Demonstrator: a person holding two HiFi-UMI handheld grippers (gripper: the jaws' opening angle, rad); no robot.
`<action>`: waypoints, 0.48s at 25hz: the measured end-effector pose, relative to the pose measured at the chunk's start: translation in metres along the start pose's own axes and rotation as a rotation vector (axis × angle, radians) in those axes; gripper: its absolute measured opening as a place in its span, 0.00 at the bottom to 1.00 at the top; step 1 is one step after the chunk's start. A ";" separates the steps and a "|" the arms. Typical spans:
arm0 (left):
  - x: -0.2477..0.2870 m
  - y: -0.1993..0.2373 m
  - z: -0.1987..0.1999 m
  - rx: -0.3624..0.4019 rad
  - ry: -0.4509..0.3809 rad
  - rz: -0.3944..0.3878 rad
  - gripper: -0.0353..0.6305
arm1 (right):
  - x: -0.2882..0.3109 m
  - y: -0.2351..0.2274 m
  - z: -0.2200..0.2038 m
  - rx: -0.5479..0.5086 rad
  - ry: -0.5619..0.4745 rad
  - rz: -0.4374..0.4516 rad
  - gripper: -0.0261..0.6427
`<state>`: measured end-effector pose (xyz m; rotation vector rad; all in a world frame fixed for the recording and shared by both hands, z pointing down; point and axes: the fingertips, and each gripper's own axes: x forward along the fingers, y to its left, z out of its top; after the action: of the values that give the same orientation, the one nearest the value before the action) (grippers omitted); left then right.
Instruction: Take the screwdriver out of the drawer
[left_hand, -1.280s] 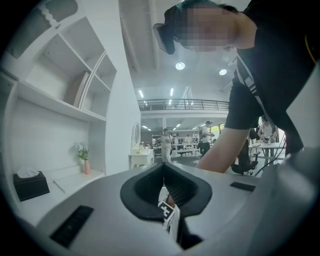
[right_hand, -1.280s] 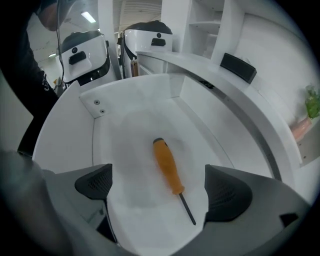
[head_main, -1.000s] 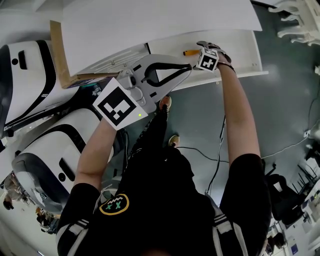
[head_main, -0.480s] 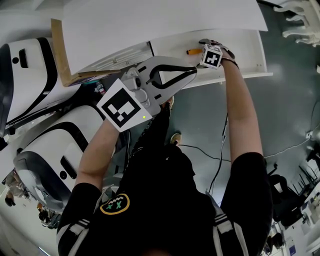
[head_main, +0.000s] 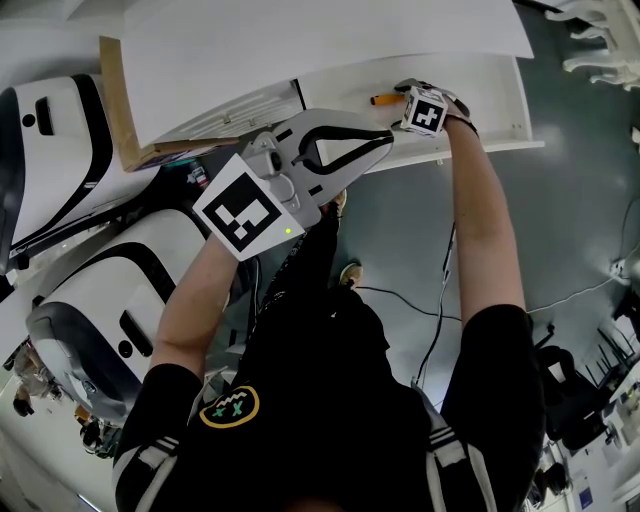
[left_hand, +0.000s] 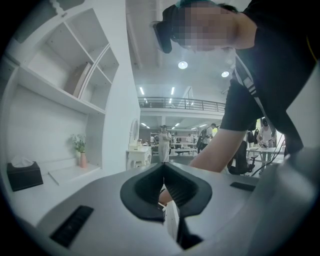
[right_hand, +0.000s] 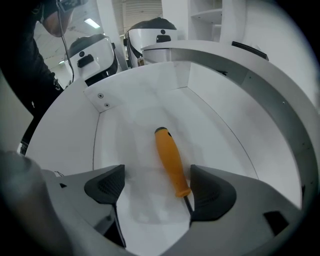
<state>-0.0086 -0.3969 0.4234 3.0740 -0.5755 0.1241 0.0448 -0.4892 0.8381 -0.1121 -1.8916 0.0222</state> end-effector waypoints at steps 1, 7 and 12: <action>0.000 0.000 0.000 0.002 0.000 -0.001 0.08 | -0.002 0.000 0.001 0.002 -0.002 -0.001 0.67; 0.001 -0.001 0.000 0.000 -0.002 -0.004 0.08 | -0.004 0.006 0.001 0.010 -0.003 0.006 0.44; 0.000 -0.004 0.004 -0.009 -0.013 0.000 0.08 | -0.004 0.014 0.001 0.004 -0.001 0.017 0.26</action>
<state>-0.0071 -0.3935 0.4190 3.0683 -0.5752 0.1020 0.0459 -0.4754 0.8325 -0.1252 -1.8913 0.0371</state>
